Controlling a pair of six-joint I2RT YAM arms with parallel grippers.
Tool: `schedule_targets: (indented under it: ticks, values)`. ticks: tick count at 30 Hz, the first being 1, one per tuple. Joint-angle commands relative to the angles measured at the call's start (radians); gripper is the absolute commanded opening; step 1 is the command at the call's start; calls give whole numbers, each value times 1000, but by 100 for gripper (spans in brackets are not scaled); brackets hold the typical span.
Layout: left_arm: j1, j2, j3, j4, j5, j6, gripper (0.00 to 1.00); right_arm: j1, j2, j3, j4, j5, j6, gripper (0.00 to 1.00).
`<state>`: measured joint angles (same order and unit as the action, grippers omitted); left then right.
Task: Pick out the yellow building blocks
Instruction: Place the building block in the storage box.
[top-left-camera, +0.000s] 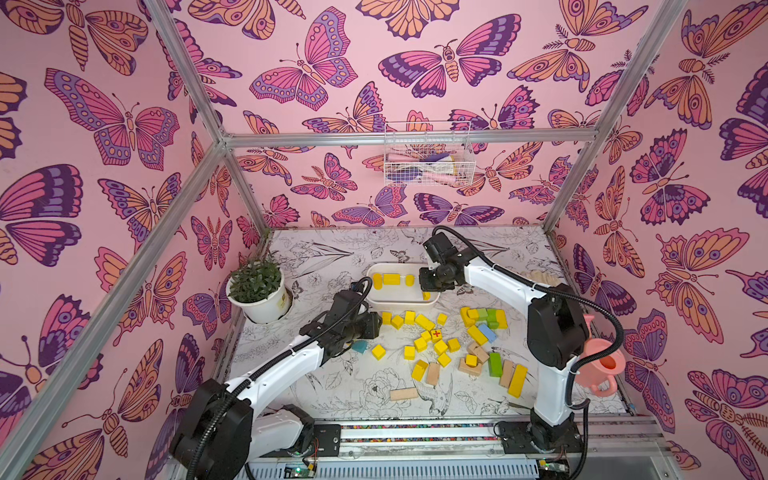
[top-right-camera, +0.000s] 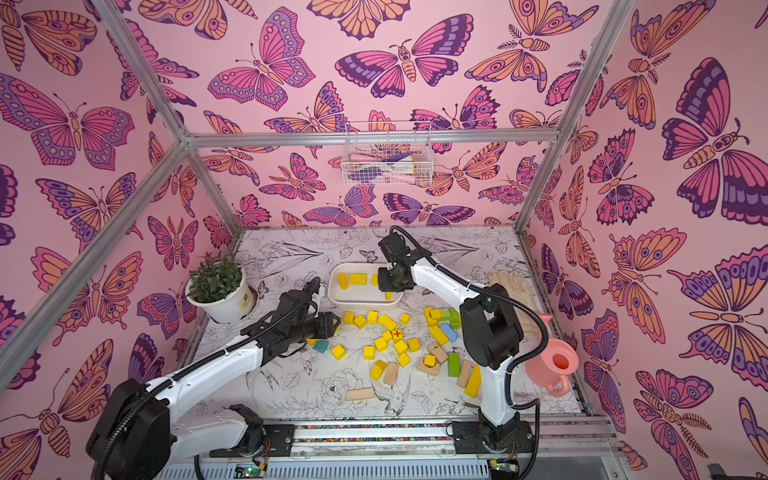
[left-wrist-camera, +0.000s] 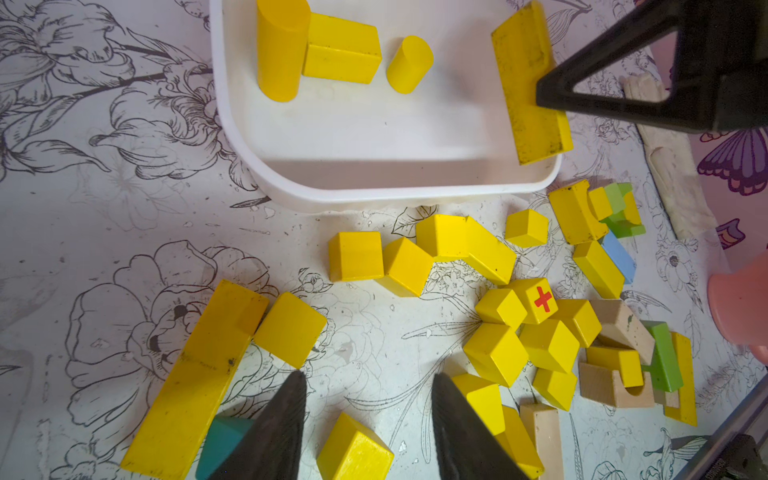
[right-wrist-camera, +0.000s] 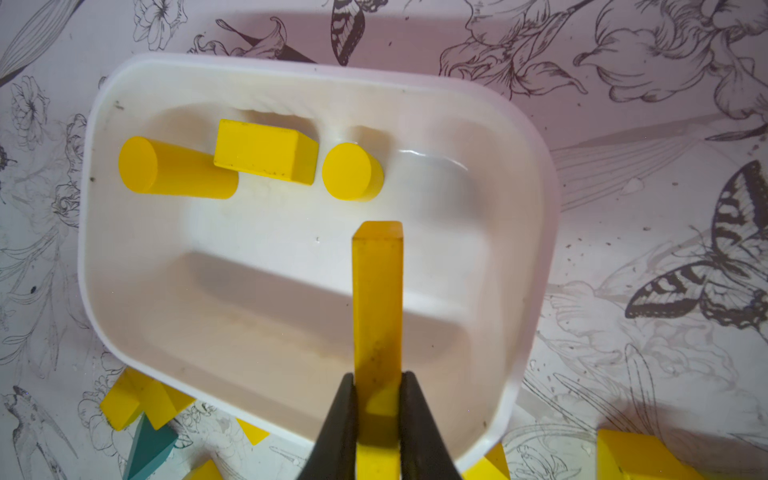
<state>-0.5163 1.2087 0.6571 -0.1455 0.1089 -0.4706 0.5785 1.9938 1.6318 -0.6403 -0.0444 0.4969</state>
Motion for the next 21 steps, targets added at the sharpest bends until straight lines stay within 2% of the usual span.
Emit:
schedule_targets:
  ticks: [1,7,21]
  values:
    - [11,-23,-20,26,20,-5,50,7,46,77,-31,17,-4,0]
    - [20,-36,-30,33,31,-8,50,6,129,156,-53,30,0,0]
    - [32,-29,-33,43,51,-8,51,3,223,215,-43,53,21,0]
